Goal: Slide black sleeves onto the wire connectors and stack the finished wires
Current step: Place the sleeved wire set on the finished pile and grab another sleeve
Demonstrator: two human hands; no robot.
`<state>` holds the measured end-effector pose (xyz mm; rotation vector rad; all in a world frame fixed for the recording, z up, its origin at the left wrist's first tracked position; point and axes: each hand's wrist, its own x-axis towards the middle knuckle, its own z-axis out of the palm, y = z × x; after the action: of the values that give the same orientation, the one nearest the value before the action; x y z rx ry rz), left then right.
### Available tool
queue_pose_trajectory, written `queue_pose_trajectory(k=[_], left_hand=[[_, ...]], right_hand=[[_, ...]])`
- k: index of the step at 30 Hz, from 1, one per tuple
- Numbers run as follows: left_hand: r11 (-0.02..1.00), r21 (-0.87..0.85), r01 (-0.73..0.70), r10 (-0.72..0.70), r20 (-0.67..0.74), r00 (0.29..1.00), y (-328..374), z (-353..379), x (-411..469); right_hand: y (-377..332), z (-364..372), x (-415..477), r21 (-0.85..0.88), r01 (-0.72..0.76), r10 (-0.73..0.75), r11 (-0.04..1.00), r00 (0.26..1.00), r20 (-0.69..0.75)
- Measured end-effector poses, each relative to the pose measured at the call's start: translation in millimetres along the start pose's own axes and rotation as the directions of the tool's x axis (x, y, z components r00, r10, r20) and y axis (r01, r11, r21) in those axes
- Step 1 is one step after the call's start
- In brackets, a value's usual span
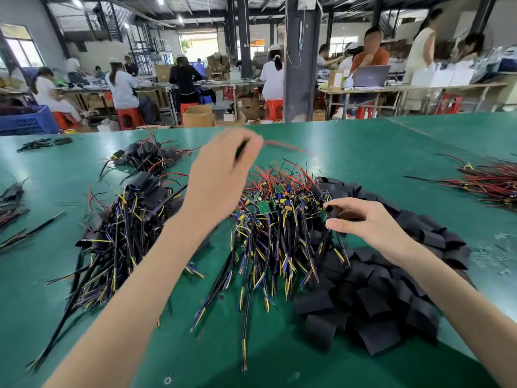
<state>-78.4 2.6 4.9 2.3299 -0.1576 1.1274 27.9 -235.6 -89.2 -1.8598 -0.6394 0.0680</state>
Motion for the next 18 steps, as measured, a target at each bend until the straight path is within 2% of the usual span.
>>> queue_pose_trajectory(k=[3, 10, 18], left_hand=[[0.993, 0.111, -0.044, 0.043, 0.014, 0.999, -18, 13, -32], [0.999, 0.04, -0.032, 0.035, -0.072, 0.997, -38, 26, -67], [0.997, 0.004, -0.072, 0.072, -0.106, 0.992, -34, 32, -77]], right_hand=[[3, 4, 0, -0.036, -0.001, 0.0, 0.999, 1.0, -0.008], [7, 15, 0, -0.177, 0.034, -0.035, 0.984, 0.999, -0.003], [5, 22, -4, -0.182, 0.073, -0.077, 0.981, 0.997, -0.01]])
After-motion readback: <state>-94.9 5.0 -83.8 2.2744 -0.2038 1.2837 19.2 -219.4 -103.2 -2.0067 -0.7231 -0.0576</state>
